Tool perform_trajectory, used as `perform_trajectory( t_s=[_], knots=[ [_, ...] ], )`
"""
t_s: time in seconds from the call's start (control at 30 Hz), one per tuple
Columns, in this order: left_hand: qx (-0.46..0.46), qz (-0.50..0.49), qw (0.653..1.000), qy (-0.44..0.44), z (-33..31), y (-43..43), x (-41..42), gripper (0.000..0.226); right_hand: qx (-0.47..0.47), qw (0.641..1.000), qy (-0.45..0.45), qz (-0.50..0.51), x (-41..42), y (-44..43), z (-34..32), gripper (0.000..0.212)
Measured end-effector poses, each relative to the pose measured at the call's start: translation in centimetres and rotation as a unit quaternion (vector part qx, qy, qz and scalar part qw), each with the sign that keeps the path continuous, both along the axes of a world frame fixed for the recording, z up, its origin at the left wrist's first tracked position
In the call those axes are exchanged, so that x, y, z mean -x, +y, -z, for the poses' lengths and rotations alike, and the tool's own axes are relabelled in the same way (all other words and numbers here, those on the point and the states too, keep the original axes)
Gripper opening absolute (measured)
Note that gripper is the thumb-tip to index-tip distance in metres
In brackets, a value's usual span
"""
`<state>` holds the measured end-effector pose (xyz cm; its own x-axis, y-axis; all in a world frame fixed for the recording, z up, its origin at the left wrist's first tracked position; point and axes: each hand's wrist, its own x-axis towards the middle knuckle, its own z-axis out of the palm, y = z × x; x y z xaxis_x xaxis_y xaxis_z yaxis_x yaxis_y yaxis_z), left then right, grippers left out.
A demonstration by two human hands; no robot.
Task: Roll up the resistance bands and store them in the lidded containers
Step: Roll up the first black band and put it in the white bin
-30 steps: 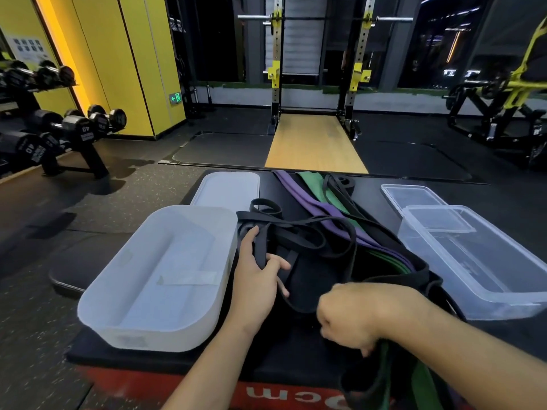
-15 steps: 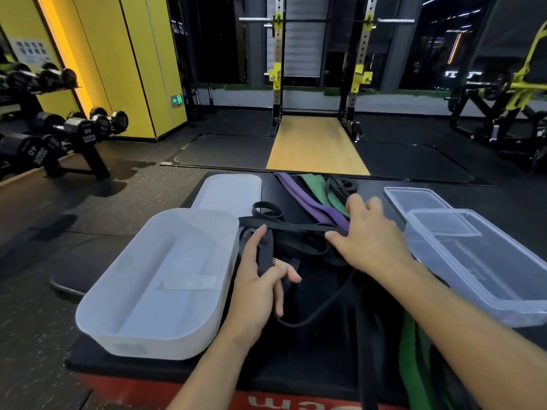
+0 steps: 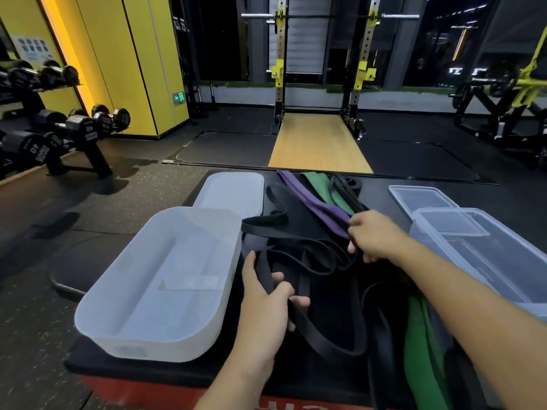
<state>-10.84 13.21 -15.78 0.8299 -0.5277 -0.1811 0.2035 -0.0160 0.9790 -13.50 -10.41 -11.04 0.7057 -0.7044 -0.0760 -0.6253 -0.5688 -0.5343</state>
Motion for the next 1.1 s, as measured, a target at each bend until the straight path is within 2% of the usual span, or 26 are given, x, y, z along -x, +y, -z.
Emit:
perform_trajectory(
  t_s=[0.1,0.2,0.3,0.4,0.47,0.57,0.63,0.67,0.73,0.8,0.87,0.93,1.0,1.03,1.1],
  knots=[
    [-0.064,0.012,0.995,-0.082,-0.2,0.3,0.1,0.095,0.074,0.993,0.085,-0.036,0.0,1.0,0.1,0.024],
    [-0.126,0.037,0.979,-0.154,-0.3,0.1,0.8,0.088,0.159,0.977,0.136,-0.031,-0.6,1.7,0.4,0.026],
    [-0.157,0.038,0.969,-0.186,-0.8,-0.1,1.5,0.086,0.154,0.974,0.158,-0.044,-0.9,1.9,1.0,0.024],
    [-0.149,0.021,0.976,-0.16,-1.0,-0.2,1.1,0.088,0.114,0.978,0.164,-0.052,-1.2,1.3,1.8,0.01],
    [-0.122,0.013,0.983,-0.135,-1.0,-0.1,0.6,0.091,0.065,0.992,0.108,-0.02,-1.3,0.8,1.5,0.005],
    [-0.102,0.001,0.99,-0.096,-0.7,0.1,-0.1,0.087,0.015,0.992,-0.079,0.098,-1.6,-0.5,-0.4,0.01],
    [-0.112,0.005,0.99,-0.084,-0.3,0.2,-0.3,0.076,-0.04,0.962,-0.218,0.161,-1.8,-1.3,-1.6,0.013],
    [-0.113,0.01,0.99,-0.083,-0.1,0.2,-0.4,0.068,-0.099,0.937,-0.286,0.177,-1.9,-1.7,-1.9,0.015],
    [-0.103,0.028,0.991,-0.074,-0.1,0.3,-0.3,0.051,-0.193,0.899,-0.36,0.161,-1.9,-1.9,-2.0,0.027],
    [-0.101,0.034,0.99,-0.09,-0.4,0.4,0.0,0.031,-0.138,0.925,-0.334,0.118,-1.8,-2.4,-1.3,0.046],
    [-0.125,0.048,0.983,-0.126,-1.3,0.7,0.5,0.018,-0.067,0.949,-0.297,0.079,-1.8,-2.4,-0.8,0.052],
    [-0.17,0.096,0.969,-0.153,-1.9,1.1,1.0,0.034,-0.043,0.964,-0.259,0.045,-1.5,-1.9,-0.3,0.036],
    [-0.211,0.176,0.948,-0.163,-2.3,1.6,1.5,0.049,-0.005,0.983,-0.184,0.024,-0.8,-1.0,0.0,0.01],
    [-0.224,0.216,0.936,-0.167,-2.4,1.7,1.8,0.056,0.01,0.989,-0.147,0.004,-0.3,-0.5,0.0,0.005],
    [-0.234,0.238,0.921,-0.198,-2.3,1.7,2.3,0.063,0.031,0.993,-0.097,-0.063,0.4,0.8,0.0,0.021]
  ],
)
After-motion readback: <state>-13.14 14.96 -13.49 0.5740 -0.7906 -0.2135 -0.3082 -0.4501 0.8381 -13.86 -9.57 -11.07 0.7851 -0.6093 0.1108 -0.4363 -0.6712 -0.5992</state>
